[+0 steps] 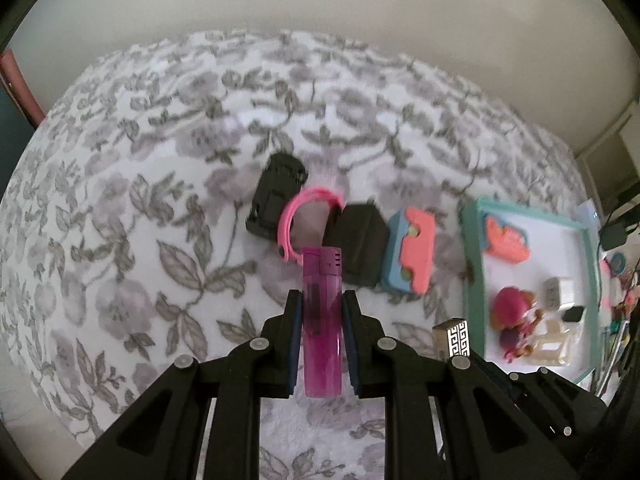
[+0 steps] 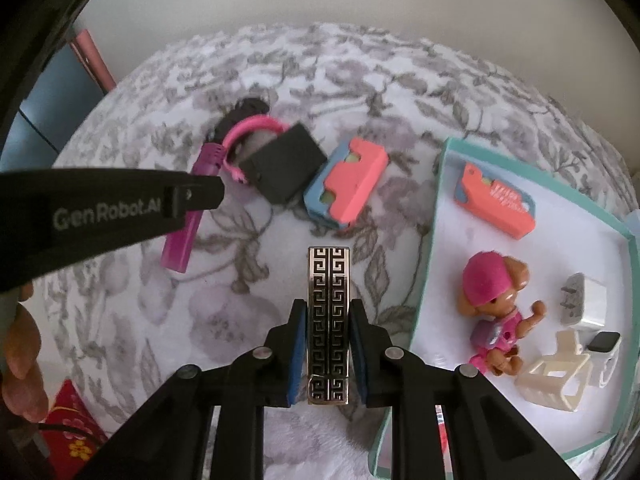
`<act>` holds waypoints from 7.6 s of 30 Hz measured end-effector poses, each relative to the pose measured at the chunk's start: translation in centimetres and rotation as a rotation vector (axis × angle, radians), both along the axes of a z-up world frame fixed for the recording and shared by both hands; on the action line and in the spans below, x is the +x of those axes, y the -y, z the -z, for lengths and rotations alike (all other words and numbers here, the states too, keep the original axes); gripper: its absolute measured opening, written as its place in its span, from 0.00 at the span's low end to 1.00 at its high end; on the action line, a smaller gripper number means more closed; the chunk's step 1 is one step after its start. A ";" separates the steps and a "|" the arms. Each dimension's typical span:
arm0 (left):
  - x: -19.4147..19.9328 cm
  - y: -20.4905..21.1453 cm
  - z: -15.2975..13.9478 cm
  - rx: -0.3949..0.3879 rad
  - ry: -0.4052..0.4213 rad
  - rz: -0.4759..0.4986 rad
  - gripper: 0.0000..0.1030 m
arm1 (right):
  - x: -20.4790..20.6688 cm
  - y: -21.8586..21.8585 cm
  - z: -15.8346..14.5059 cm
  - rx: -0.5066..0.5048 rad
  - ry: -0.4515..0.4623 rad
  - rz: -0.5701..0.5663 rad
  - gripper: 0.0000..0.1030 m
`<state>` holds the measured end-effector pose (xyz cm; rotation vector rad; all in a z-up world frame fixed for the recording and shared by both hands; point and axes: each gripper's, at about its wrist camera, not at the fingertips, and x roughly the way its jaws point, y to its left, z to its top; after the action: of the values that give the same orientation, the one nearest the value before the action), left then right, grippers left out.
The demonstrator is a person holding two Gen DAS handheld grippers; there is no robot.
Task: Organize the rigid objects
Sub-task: 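Carry the lighter and bar into the tray and open both grippers, then return both grippers to the pile and close the left gripper on the black watch, then lift the black toy car with the left gripper while the right grasps the black charger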
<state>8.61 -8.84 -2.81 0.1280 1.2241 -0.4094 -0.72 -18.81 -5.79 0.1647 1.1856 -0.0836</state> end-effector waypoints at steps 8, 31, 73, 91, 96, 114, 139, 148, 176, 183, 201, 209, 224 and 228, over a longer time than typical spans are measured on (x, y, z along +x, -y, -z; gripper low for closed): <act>-1.2 0.9 -3.6 -0.066 0.083 0.022 0.20 | -1.1 2.4 -3.3 0.012 0.088 0.085 0.21; -10.3 12.9 -3.5 -0.115 0.028 0.360 0.20 | -9.9 16.0 -6.1 -0.114 0.115 0.528 0.22; -11.8 15.2 2.1 -0.004 -0.105 0.369 0.20 | -10.5 17.0 0.0 -0.028 -0.082 0.539 0.22; -6.5 9.5 -0.8 -0.022 -0.024 0.112 0.50 | -10.7 16.9 -2.8 -0.061 0.042 0.582 0.42; -5.1 7.6 -0.4 -0.003 -0.014 0.031 0.73 | -10.6 16.6 -3.1 -0.075 0.060 0.579 0.60; -5.0 7.7 -0.1 0.074 0.059 0.030 0.87 | -9.7 15.8 -2.7 -0.118 0.041 0.543 1.00; 1.4 -3.0 -1.8 -0.015 0.128 -0.237 0.95 | -6.9 11.7 -2.8 -0.060 0.087 0.422 1.00; 3.7 -8.5 -1.0 -0.001 0.111 -0.352 0.95 | -3.9 8.2 -2.7 0.001 0.113 0.307 1.00; 9.4 -7.4 4.7 -0.053 -0.093 -0.333 0.95 | 9.1 -0.3 1.5 -0.032 0.095 -0.040 0.90; 9.9 -6.5 5.7 -0.082 -0.103 -0.329 0.95 | 10.3 -1.3 1.8 -0.048 0.126 -0.096 0.79; 10.6 -2.5 6.8 -0.136 -0.097 -0.213 0.65 | 10.7 -0.6 2.1 0.076 0.141 -0.065 0.59; 10.3 -1.2 7.0 -0.089 -0.080 -0.157 0.31 | 10.5 -0.3 2.3 0.085 0.140 -0.057 0.59; 9.1 -1.8 5.2 -0.071 -0.059 -0.154 0.27 | 9.6 -0.4 1.6 0.090 0.135 -0.050 0.59; 8.6 -2.1 4.1 -0.071 -0.040 -0.155 0.27 | 9.1 -0.5 0.8 0.085 0.143 -0.051 0.59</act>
<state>17.24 -6.77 -6.87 -0.0358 1.2481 -0.3211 8.36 -18.31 -6.60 0.2112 1.0503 0.0230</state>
